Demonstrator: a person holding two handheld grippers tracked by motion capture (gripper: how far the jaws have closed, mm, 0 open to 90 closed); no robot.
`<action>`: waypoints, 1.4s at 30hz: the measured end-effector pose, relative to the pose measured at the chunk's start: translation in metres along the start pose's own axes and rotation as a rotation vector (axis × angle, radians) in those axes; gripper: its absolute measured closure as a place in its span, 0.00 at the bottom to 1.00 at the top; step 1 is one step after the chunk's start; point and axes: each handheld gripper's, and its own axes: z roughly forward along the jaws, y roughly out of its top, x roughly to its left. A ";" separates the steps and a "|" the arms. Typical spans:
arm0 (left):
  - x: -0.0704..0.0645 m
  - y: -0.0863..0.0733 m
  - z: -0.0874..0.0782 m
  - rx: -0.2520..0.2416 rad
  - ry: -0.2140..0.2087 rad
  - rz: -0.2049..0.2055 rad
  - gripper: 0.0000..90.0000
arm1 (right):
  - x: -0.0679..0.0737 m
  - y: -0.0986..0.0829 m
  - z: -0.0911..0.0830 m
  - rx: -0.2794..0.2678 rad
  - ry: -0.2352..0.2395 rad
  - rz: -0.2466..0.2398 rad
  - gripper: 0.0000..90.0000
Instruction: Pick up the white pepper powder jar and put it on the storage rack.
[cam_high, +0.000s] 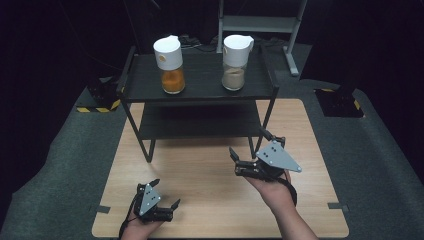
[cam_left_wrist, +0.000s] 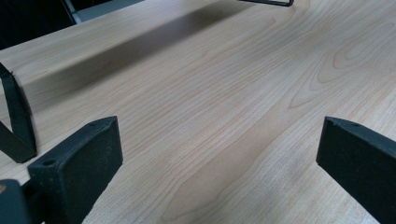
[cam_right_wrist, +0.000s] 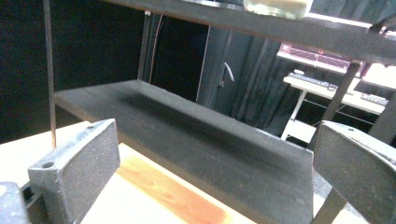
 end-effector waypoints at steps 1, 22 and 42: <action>0.000 0.000 0.000 0.001 0.001 0.002 0.01 | 0.001 -0.003 -0.001 0.005 -0.003 -0.005 0.00; -0.003 0.001 0.000 0.002 0.003 0.024 0.01 | 0.011 -0.068 -0.013 0.151 -0.006 -0.013 0.00; -0.003 0.000 0.000 -0.002 0.009 0.019 0.01 | 0.010 -0.120 -0.017 0.306 -0.041 0.017 0.00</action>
